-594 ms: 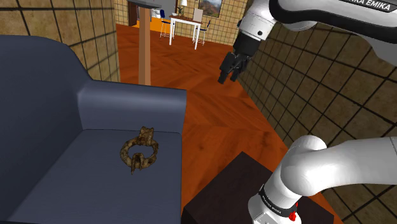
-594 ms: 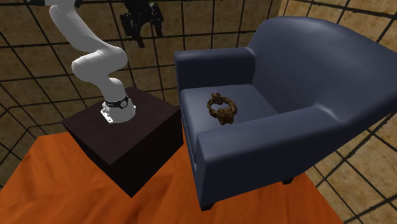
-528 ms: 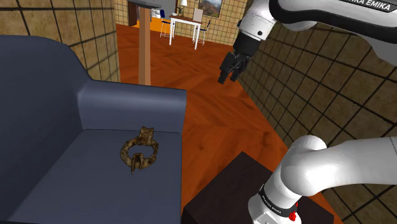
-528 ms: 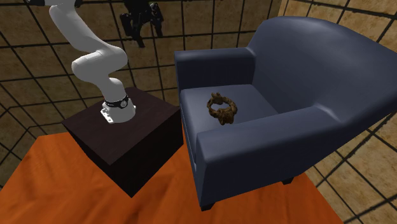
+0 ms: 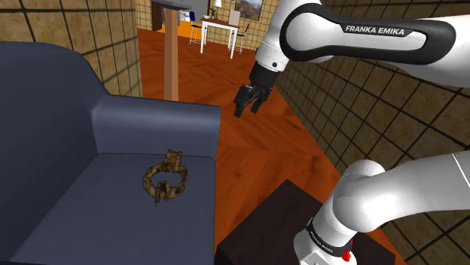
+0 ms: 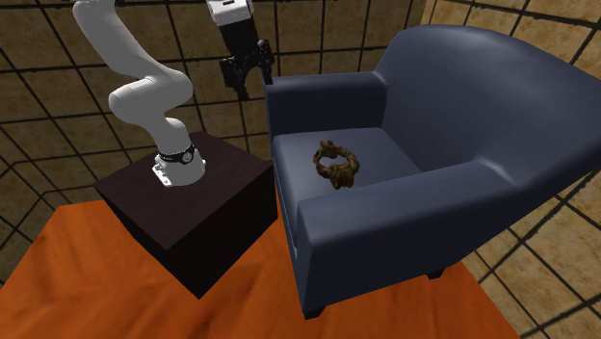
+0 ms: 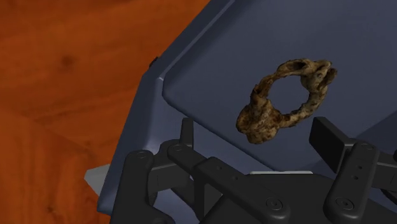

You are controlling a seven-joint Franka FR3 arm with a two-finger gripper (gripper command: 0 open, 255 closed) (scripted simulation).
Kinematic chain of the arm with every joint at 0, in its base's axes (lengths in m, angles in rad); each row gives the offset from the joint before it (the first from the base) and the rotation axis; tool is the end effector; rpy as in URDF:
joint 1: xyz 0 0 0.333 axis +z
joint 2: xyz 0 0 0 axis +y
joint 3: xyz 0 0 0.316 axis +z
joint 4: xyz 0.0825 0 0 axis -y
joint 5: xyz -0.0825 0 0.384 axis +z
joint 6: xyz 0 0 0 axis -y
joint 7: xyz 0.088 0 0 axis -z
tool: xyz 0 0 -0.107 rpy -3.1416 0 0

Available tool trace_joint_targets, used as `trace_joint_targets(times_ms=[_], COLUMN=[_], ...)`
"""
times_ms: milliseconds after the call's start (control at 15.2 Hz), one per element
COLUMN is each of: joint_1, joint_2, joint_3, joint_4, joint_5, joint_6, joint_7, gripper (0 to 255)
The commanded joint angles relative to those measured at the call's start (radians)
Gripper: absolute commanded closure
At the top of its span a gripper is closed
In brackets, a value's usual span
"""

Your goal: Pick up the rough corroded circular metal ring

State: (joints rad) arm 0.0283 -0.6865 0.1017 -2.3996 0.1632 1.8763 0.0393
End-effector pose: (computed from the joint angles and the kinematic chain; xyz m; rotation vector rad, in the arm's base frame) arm 0.3553 0.0656 0.5644 -3.0257 -0.0551 -0.2335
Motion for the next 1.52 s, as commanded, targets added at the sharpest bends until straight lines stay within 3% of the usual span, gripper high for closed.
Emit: trace_joint_targets(times_ms=[0,792,1452], joint_1=[0.006,0.013,0.025], joint_2=[0.045,0.415,0.803], joint_3=[0.028,0.171,0.232], joint_4=[-0.019,-0.024,0.118], joint_5=[0.012,0.012,-0.15], joint_6=[0.066,0.44,0.667], joint_7=[0.025,0.162,0.358], gripper=[0,0,0])
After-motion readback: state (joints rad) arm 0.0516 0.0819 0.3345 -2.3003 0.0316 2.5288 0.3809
